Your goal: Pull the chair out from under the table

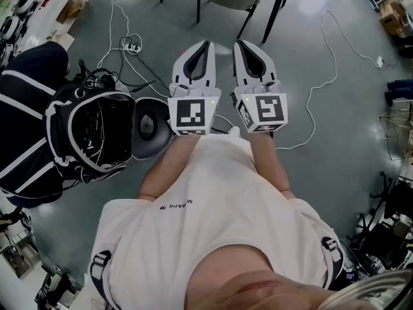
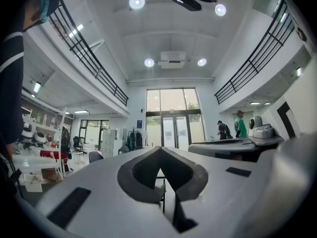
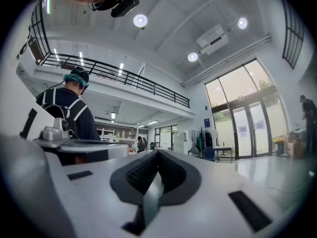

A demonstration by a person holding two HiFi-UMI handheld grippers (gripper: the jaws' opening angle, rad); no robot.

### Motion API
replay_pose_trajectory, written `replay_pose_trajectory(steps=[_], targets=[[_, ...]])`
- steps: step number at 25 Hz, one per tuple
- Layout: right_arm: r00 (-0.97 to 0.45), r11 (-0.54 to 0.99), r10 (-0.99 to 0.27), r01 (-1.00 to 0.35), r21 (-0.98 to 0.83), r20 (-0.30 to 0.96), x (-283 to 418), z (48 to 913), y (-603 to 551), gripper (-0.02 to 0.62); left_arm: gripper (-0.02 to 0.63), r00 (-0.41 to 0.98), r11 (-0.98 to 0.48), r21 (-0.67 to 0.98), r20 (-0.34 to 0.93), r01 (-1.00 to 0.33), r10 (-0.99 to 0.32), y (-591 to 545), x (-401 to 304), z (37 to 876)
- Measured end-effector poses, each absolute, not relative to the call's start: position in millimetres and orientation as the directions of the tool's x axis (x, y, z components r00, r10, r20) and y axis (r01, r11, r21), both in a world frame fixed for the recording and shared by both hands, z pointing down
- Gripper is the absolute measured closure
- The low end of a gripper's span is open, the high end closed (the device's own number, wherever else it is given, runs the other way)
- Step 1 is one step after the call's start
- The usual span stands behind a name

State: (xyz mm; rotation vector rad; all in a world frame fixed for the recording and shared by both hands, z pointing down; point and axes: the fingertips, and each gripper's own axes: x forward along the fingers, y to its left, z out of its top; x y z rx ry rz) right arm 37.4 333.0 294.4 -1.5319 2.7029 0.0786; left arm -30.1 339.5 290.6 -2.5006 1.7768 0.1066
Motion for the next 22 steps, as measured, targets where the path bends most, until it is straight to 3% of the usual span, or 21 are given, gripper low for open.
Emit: replay_pose_trajectory(steps=[10,22], targets=[[-0.543,0.544,-0.836,-0.839,0.005,-0.078,67,292,333,0.581,0.601,0.312,-0.311,-0.025,-0.107,-0.95,-0.944,338,-2,289],[-0.558,0.564,-0.824,-0.825,-0.05,-0.095,152,305,325,0.581,0.601,0.241,-0.235,-0.079,-0.078,-0.969,-0.967,340,65,305]])
